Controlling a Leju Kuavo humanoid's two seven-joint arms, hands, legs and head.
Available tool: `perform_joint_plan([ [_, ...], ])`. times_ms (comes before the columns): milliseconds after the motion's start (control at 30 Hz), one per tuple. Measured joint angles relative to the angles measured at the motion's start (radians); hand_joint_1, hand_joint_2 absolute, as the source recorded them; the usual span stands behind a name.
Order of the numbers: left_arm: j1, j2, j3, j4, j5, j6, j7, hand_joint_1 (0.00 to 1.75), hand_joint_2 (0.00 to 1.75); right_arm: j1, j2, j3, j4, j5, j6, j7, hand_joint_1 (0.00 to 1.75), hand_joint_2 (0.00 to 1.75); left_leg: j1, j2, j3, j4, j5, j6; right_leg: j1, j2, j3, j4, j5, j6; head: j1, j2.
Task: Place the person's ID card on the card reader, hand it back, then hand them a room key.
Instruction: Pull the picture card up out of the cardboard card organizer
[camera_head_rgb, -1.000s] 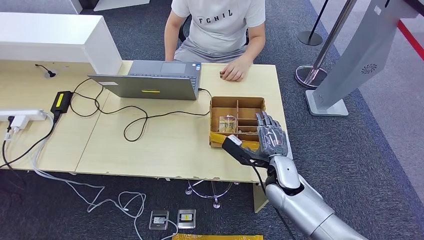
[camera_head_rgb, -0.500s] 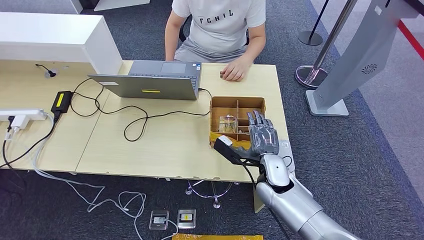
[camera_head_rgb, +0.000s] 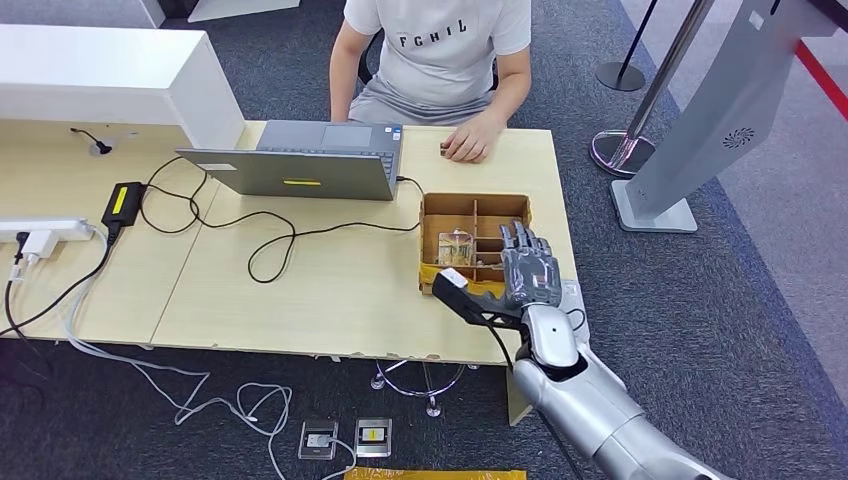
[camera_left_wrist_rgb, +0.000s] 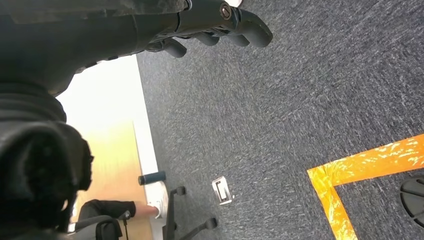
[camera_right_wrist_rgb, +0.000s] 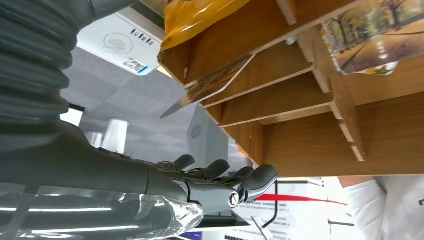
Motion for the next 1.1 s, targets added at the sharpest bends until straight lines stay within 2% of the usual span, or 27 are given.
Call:
perform_joint_plan([
  [267, 0.000, 0.000, 0.000, 0.000, 0.003, 0.000, 0.002, 0.00, 0.00, -0.005, 0.000, -0.019, 0.014, 0.028, 0.015, 0.014, 0.00, 1.75, 0.000, 0.000, 0.000, 0.000, 0.000, 0.000, 0.000, 0.000, 0.000, 0.000, 0.000, 0.000, 0.000, 0.000],
  [400, 0.000, 0.000, 0.000, 0.000, 0.004, 0.001, 0.002, 0.00, 0.00, -0.006, 0.000, -0.026, 0.017, 0.031, 0.017, 0.014, 0.38, 1.75, 0.000, 0.000, 0.000, 0.000, 0.000, 0.000, 0.000, 0.000, 0.000, 0.000, 0.000, 0.000, 0.000, 0.000],
  [533, 0.000, 0.000, 0.000, 0.000, 0.006, 0.002, 0.002, 0.00, 0.00, -0.007, 0.000, -0.027, 0.019, 0.035, 0.023, 0.013, 1.75, 1.75, 0.000, 0.000, 0.000, 0.000, 0.000, 0.000, 0.000, 0.000, 0.000, 0.000, 0.000, 0.000, 0.000, 0.000],
  [1100, 0.000, 0.000, 0.000, 0.000, -0.001, 0.002, 0.002, 0.00, 0.00, -0.007, 0.019, -0.028, 0.027, 0.031, 0.025, -0.007, 1.75, 1.75, 0.000, 0.000, 0.000, 0.000, 0.000, 0.000, 0.000, 0.000, 0.000, 0.000, 0.000, 0.000, 0.000, 0.000],
])
